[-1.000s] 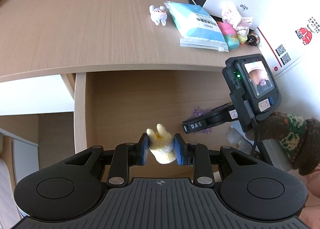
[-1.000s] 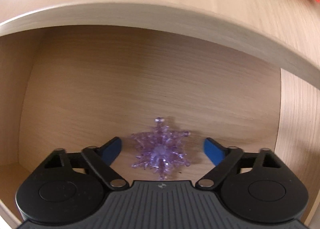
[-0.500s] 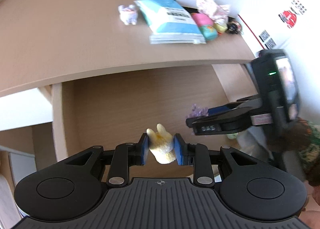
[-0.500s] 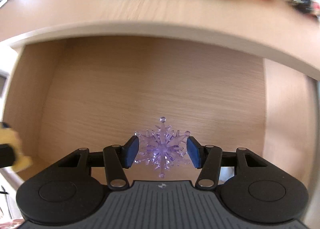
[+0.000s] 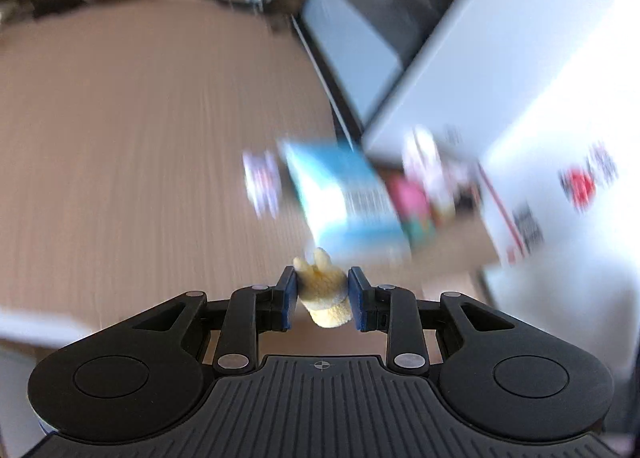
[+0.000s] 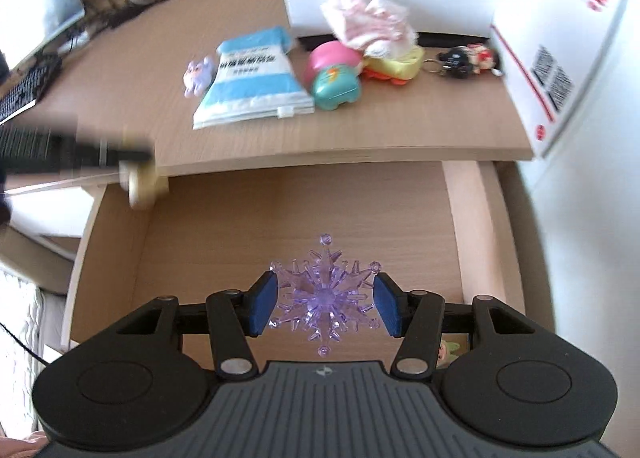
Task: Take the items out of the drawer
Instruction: 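Set the bunny on the desk with the left tool while the right tool lifts the snowflake, then lower the purple snowflake onto the desk top and open the right tool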
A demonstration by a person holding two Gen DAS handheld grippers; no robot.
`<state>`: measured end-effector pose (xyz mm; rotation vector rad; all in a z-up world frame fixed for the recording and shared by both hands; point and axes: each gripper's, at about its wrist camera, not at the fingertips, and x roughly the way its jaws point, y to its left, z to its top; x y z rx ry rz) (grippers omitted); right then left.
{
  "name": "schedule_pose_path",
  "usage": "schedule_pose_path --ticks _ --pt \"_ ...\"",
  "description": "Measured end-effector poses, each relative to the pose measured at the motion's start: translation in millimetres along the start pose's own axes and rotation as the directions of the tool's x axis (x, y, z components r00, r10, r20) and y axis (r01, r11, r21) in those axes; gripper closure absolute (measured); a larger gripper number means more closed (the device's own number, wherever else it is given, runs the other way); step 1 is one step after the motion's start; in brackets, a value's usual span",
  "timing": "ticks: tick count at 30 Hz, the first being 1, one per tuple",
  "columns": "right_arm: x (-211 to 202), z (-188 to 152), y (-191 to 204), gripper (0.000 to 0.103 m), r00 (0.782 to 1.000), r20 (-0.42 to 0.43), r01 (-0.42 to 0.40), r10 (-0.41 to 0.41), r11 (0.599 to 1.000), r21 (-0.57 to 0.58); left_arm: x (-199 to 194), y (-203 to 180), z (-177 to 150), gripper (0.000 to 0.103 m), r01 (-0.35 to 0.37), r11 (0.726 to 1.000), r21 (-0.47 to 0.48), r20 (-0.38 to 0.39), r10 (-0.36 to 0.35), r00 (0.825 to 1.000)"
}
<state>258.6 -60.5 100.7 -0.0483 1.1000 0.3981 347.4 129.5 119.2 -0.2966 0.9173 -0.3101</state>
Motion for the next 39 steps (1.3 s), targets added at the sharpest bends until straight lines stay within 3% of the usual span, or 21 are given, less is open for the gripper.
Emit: schedule_pose_path --ticks 4,10,18,23,26,31,32,35,39 --pt "0.5 -7.4 -1.8 0.050 1.000 0.011 0.008 -0.009 1.000 0.025 33.1 4.7 19.8 0.072 -0.044 0.998 0.035 0.000 0.044 0.999" --pt "4.6 -11.0 -12.7 0.050 0.999 0.013 0.031 -0.032 0.998 0.050 63.0 9.2 12.4 0.071 -0.109 0.993 0.051 -0.023 0.110 0.994" --pt "-1.2 -2.9 -25.3 0.050 0.998 0.036 0.057 -0.059 0.996 0.069 21.7 21.1 13.0 0.071 -0.084 0.996 -0.040 0.127 0.089 0.988" --pt "-8.1 27.9 -26.1 0.050 0.988 0.123 0.088 -0.092 0.996 0.035 -6.1 18.2 -1.9 0.071 -0.092 0.996 -0.017 0.138 0.094 0.986" --pt "-7.5 56.3 -26.1 0.050 0.975 0.191 0.114 -0.113 0.993 0.007 -11.7 12.6 -17.7 0.072 -0.084 0.996 -0.014 0.106 0.085 0.991" --pt "4.2 104.9 -25.2 0.046 0.948 0.298 0.123 -0.110 0.992 -0.025 1.2 6.9 -44.1 0.072 -0.054 0.999 0.006 -0.046 0.054 0.997" --pt "8.8 110.9 -25.7 0.040 0.950 0.293 0.122 -0.111 0.992 -0.022 5.9 6.0 -49.1 0.072 -0.053 0.999 0.013 -0.082 0.054 0.995" --pt "18.1 113.6 -26.1 0.036 0.956 0.266 0.126 -0.120 0.992 -0.007 14.2 3.5 -61.7 0.072 -0.055 0.998 0.030 -0.144 0.058 0.988" --pt "23.8 88.9 -25.4 0.028 0.971 0.206 0.128 -0.122 0.992 -0.016 22.6 -4.7 -74.4 0.072 -0.067 0.995 0.078 -0.197 0.081 0.977"
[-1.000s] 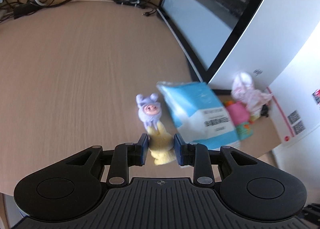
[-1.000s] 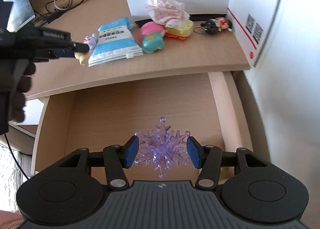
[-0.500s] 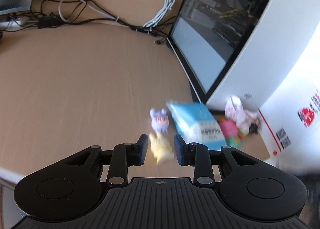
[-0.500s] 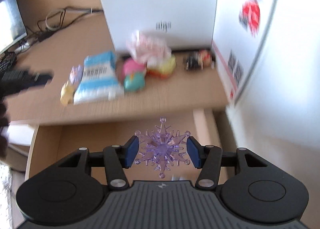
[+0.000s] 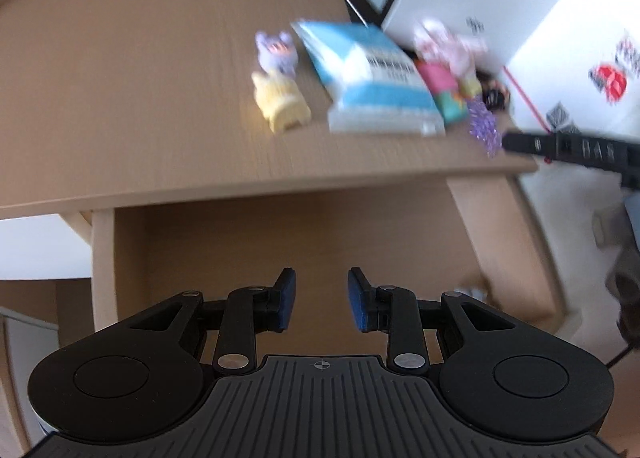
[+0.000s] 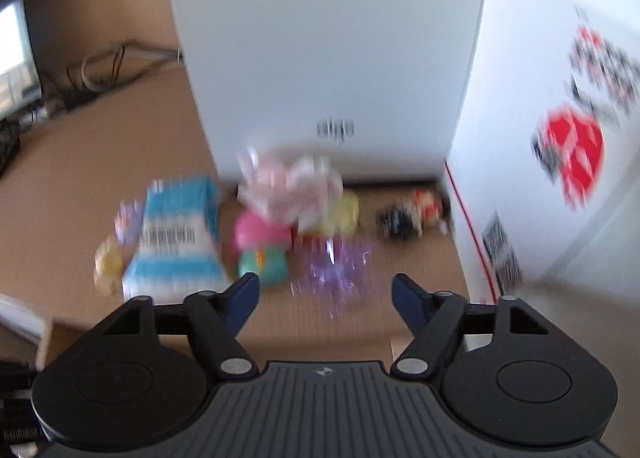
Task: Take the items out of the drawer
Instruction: 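Lower the purple snowflake onto the desk top and open the right tool, then reach the left tool toward the grey and green figures in the drawer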
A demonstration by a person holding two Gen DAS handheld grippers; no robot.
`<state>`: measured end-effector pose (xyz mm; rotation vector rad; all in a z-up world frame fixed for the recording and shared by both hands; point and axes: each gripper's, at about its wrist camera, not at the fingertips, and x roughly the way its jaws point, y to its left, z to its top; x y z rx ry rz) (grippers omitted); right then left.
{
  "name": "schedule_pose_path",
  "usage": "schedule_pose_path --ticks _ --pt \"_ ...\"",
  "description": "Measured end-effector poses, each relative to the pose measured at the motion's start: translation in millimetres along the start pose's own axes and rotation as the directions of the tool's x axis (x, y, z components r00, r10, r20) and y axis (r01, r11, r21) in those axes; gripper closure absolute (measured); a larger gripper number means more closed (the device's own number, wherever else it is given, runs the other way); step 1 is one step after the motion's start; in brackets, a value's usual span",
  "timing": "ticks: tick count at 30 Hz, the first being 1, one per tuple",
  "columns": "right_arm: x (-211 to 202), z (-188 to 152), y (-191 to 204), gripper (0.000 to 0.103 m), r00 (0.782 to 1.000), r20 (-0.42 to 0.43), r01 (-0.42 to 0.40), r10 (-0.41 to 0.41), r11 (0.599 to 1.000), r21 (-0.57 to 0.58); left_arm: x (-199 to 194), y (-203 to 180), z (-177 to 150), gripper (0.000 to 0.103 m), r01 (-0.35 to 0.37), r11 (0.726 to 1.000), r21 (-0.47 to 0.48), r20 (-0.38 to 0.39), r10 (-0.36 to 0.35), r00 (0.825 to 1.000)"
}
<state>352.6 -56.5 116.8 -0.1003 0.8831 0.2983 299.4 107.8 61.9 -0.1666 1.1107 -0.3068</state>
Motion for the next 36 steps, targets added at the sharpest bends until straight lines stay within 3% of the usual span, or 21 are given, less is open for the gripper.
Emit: schedule_pose_path --ticks 8,19,24,28,31,36 --pt "-11.4 -71.8 -9.9 0.028 0.983 -0.181 0.028 -0.026 1.000 0.010 13.2 -30.3 -9.2 0.072 -0.019 0.990 0.141 -0.048 0.026 0.999" --pt "-34.1 -114.6 -17.7 0.028 0.974 -0.224 0.049 -0.032 0.996 0.072 22.1 -61.2 -15.5 0.072 0.050 0.970 0.239 -0.093 -0.028 0.995" --pt "-57.2 -127.3 -20.8 0.028 0.978 -0.207 0.059 -0.039 0.994 0.092 37.6 -68.1 -11.3 0.072 0.161 0.954 0.254 -0.148 -0.126 0.981" --pt "-76.5 -138.5 -25.7 0.027 0.979 -0.197 0.077 -0.052 0.990 0.121 55.7 -89.5 -5.8 0.072 0.258 0.902 0.347 -0.216 -0.190 0.958" --pt "-85.9 -145.7 -29.9 0.026 0.979 -0.195 0.090 -0.059 0.984 0.153 72.7 -111.0 -1.4 0.072 0.291 0.863 0.413 -0.261 -0.194 0.946" --pt "-90.7 -152.0 -29.1 0.025 0.977 -0.194 0.119 -0.088 0.981 0.156 103.6 -155.5 -3.4 0.071 0.302 0.722 0.623 -0.304 -0.132 0.943"
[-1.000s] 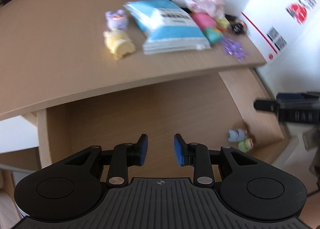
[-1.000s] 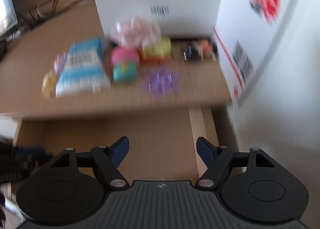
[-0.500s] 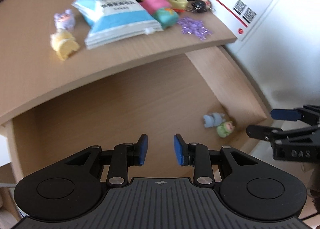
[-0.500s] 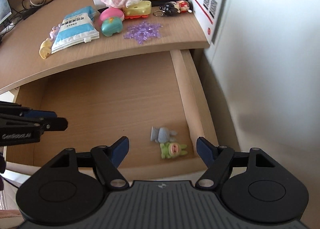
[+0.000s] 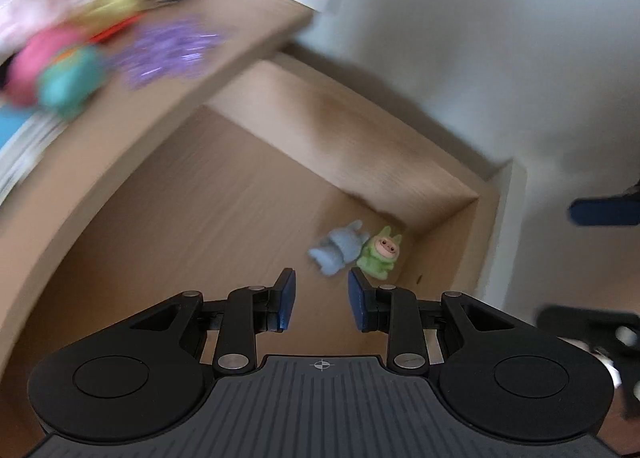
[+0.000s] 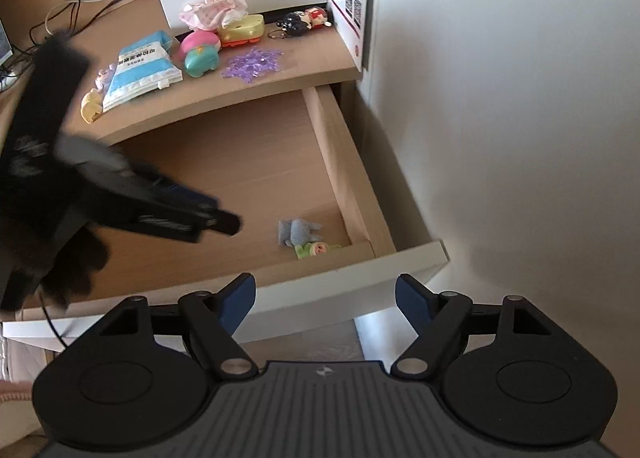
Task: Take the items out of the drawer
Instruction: 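Reach the left tool toward the grey and green figures in the drawer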
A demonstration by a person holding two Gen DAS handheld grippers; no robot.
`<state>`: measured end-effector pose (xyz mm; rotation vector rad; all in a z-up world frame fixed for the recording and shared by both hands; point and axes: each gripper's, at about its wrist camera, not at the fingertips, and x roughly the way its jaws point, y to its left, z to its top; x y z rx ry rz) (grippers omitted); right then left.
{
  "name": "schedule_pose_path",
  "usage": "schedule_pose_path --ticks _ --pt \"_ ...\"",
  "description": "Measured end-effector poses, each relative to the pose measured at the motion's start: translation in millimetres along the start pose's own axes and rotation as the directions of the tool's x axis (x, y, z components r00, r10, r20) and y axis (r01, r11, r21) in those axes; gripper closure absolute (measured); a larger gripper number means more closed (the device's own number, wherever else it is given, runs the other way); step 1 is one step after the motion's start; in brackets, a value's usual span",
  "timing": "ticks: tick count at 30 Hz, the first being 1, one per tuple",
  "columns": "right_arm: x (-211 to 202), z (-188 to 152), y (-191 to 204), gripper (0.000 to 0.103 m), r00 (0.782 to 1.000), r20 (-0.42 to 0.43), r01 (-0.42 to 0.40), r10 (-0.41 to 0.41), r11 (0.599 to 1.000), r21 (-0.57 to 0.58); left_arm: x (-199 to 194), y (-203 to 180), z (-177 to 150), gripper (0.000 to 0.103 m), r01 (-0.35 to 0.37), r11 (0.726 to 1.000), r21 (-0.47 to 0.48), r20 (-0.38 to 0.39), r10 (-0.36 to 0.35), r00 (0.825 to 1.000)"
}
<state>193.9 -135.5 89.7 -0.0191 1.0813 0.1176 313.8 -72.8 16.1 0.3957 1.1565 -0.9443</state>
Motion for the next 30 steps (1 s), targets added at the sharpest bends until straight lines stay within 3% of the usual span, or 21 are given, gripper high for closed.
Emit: schedule_pose_path --ticks 6,10,14,16,24,30 --pt "0.0 -5.0 0.7 0.022 1.000 -0.001 0.019 -0.019 1.000 -0.004 34.7 -17.6 19.4 0.072 0.025 0.992 0.127 -0.077 -0.015 0.997" --pt "2.0 -5.5 -3.0 0.022 1.000 -0.010 0.026 -0.026 1.000 0.011 47.8 -21.8 24.2 0.072 0.002 0.991 0.132 -0.096 0.011 0.995" --pt "2.9 -9.8 -8.8 0.021 0.999 -0.020 0.031 -0.031 0.999 0.026 50.7 -14.9 26.3 0.074 0.015 0.998 0.067 -0.102 -0.008 0.995" --pt "3.0 -12.3 -12.4 0.021 0.999 -0.027 0.037 -0.036 0.999 0.031 48.9 -9.4 25.3 0.091 0.022 0.999 0.023 -0.109 -0.020 0.994" --pt "8.7 -0.4 -8.3 0.021 1.000 -0.024 0.013 -0.013 1.000 -0.004 21.8 8.6 -4.5 0.092 0.000 0.999 -0.053 -0.079 -0.004 0.997" --pt "16.0 20.1 11.4 0.021 1.000 -0.023 -0.009 0.008 0.998 -0.067 0.1 34.1 -32.5 0.092 -0.083 0.987 -0.136 -0.077 0.073 0.994"
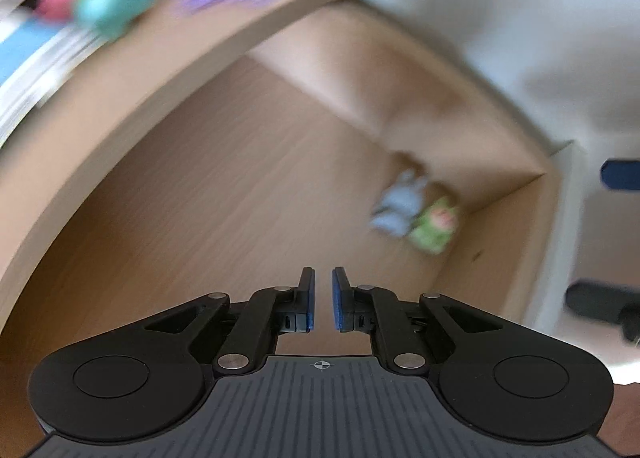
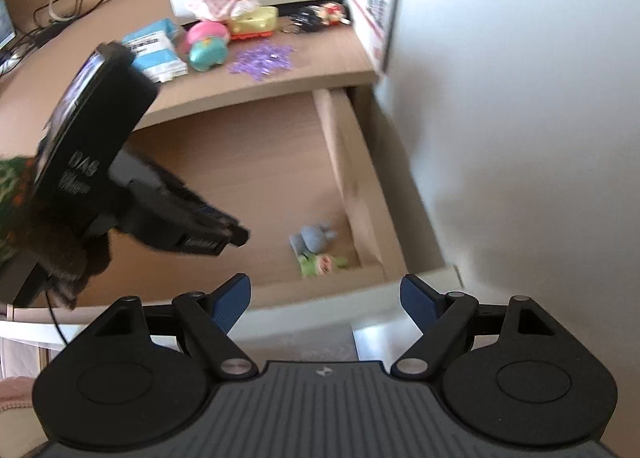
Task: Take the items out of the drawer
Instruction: 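Reach the left tool toward the grey and green figures in the drawer, then reach the right tool into the drawer and grasp the grey plush figure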
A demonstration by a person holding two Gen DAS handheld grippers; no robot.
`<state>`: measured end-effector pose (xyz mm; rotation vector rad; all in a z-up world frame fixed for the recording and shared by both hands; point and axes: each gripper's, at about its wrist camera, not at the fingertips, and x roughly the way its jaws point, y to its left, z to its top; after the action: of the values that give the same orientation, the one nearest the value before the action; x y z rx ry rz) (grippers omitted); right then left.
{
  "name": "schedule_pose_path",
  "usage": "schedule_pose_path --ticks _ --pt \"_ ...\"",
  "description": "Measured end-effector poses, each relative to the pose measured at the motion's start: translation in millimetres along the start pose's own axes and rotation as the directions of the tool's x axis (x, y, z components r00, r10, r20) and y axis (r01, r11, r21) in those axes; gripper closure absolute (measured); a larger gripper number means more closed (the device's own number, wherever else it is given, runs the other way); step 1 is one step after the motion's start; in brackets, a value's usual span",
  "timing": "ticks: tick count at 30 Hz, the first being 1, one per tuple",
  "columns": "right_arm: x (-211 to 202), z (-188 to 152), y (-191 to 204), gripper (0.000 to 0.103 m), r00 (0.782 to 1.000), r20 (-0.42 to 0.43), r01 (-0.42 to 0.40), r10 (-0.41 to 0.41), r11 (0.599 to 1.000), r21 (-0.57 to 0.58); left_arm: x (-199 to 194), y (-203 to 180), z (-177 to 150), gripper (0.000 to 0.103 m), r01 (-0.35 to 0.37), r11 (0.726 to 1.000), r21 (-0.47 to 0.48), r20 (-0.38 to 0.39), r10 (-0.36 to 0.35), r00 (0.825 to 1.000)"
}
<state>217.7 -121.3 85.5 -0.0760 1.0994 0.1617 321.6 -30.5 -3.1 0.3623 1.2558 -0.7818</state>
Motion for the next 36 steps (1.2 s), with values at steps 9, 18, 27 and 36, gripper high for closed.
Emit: schedule_pose_path --ticks 9,18,27,36 --pt "28.7 37.3 12.2 0.021 0.994 -0.085 -0.064 0.063 0.998 -0.009 -22.8 66.8 -46.5 0.086 -0.020 0.962 -0.271 0.010 0.024 1.000" --pt "93.1 76.7 22.2 0.039 0.953 -0.290 -0.090 0.091 0.996 0.014 -77.3 92.1 -89.7 0.087 0.137 0.890 -0.436 0.198 -0.055 0.979" --pt "161.3 63.0 76.7 0.045 0.904 -0.365 0.058 -0.223 0.910 -0.411 -101.8 98.2 -132.4 0.087 0.178 0.850 -0.496 0.272 -0.042 0.961" --pt "167.4 51.1 88.1 0.068 0.896 -0.343 0.072 -0.281 0.855 -0.513 -107.8 102.7 -145.5 0.087 0.179 0.833 -0.524 0.270 -0.037 0.962"
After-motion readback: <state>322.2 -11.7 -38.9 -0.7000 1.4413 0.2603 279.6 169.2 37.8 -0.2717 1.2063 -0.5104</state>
